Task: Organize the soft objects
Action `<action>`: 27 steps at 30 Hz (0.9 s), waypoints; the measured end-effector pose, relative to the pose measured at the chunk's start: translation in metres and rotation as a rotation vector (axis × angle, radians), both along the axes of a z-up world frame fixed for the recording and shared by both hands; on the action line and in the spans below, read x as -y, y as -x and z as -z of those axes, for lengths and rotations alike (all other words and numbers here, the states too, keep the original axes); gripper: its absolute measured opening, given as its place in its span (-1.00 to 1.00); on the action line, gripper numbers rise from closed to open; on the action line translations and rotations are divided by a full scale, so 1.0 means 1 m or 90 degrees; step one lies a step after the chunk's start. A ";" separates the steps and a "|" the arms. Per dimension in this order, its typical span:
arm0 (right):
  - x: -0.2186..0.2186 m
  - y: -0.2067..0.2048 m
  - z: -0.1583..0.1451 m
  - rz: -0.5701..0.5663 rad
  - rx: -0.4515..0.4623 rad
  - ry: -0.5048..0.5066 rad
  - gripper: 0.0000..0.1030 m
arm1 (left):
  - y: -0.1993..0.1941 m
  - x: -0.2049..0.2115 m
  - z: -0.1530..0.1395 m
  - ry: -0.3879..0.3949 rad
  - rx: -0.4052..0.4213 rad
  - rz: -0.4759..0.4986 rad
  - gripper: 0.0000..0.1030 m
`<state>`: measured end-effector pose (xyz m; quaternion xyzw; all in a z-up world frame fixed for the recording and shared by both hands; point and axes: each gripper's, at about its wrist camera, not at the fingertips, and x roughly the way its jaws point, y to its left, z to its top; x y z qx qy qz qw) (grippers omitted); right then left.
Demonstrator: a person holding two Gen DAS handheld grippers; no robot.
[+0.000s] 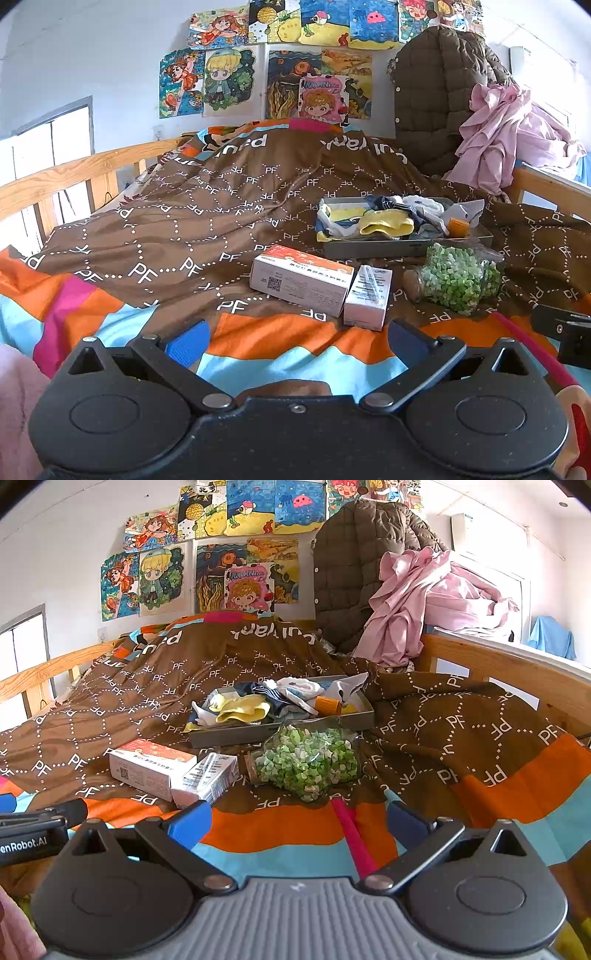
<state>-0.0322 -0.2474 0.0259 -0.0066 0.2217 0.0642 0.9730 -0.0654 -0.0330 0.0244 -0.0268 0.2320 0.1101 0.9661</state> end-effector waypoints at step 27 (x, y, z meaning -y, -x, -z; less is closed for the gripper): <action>0.000 0.000 0.000 0.000 -0.001 0.000 0.99 | 0.000 -0.003 0.000 0.001 0.001 -0.004 0.99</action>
